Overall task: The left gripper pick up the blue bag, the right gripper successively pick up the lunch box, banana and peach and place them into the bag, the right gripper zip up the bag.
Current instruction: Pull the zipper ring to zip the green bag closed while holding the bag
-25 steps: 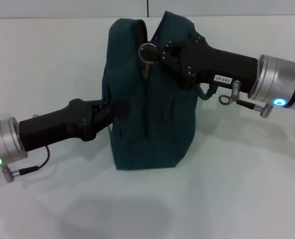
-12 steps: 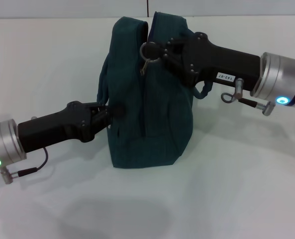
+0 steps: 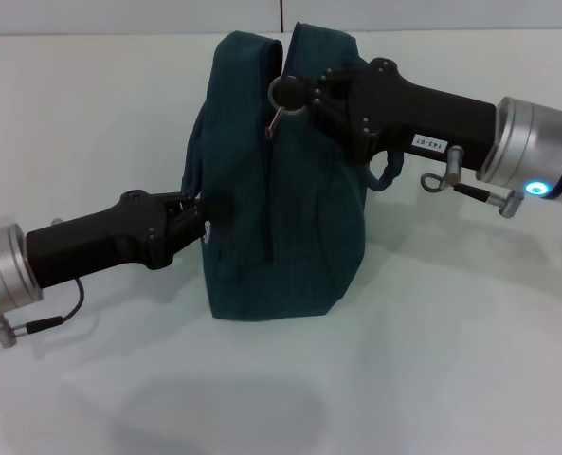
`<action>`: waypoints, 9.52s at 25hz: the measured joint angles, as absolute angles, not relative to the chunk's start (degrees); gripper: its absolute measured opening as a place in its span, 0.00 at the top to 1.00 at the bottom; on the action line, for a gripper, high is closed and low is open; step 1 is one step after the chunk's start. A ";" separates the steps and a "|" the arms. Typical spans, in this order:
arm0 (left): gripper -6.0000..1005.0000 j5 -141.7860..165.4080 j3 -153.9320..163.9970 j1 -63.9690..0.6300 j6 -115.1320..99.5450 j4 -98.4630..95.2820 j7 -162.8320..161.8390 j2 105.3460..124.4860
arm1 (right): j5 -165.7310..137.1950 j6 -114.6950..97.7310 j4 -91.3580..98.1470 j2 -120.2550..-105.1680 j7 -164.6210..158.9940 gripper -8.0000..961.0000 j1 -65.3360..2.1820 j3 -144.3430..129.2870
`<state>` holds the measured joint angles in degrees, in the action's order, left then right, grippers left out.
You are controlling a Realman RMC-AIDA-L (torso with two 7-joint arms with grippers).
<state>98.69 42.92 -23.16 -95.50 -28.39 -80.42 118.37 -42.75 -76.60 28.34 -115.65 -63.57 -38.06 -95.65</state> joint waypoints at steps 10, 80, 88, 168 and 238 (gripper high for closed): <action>0.94 98.69 42.89 -23.21 -97.65 -28.48 -79.11 118.27 | -42.63 -73.05 28.22 -115.68 -68.07 0.99 -40.10 -95.65; 0.94 101.04 42.96 -20.52 -104.95 -25.74 -78.86 118.15 | -42.13 -66.68 26.81 -115.86 -71.39 0.99 -41.36 -94.17; 0.94 100.57 42.45 -19.10 -105.00 -25.81 -77.88 117.65 | -42.09 -66.06 26.81 -115.79 -70.74 0.99 -41.15 -93.25; 0.22 79.47 42.19 -18.43 -103.02 -23.08 -79.31 118.27 | -42.27 -64.30 26.67 -115.71 -66.44 0.99 -38.35 -90.44; 0.47 102.89 42.89 -38.93 -82.30 -27.28 -111.70 116.09 | -42.09 -69.09 26.81 -115.82 -64.77 0.99 -34.58 -89.46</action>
<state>102.89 42.89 -38.93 -82.30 -27.28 -111.70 116.09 -42.10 -69.09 26.81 -115.82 -64.77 -34.58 -89.46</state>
